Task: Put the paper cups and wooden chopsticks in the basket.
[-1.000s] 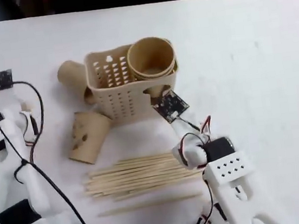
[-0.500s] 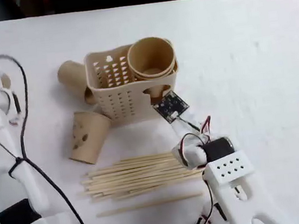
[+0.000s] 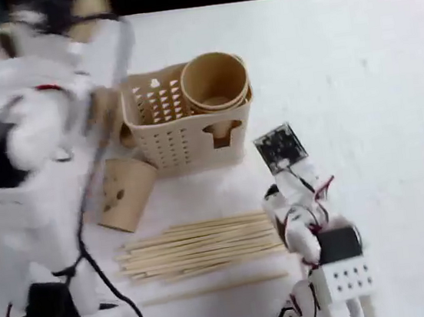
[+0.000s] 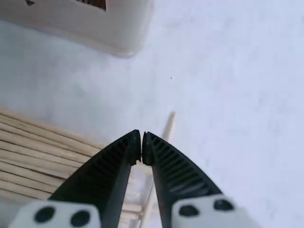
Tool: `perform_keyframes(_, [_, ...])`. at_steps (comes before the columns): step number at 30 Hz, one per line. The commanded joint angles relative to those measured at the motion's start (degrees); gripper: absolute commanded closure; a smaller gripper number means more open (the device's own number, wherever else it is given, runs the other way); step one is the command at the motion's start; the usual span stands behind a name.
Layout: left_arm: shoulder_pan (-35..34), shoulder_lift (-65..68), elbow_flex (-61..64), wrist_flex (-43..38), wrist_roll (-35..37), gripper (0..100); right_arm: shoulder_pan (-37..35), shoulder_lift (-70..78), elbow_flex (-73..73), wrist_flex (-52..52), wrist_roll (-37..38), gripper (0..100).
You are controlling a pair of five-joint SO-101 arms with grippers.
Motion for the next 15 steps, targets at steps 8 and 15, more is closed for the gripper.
perform_keyframes(8, [27.1,-0.5,1.1,0.1,4.5,98,6.1,-27.0,14.9,4.5,9.0,98.1])
perform_keyframes(15, [22.1,0.8,8.5,0.2,4.3,98,5.1,-25.3,15.2,3.8,8.7,98.1])
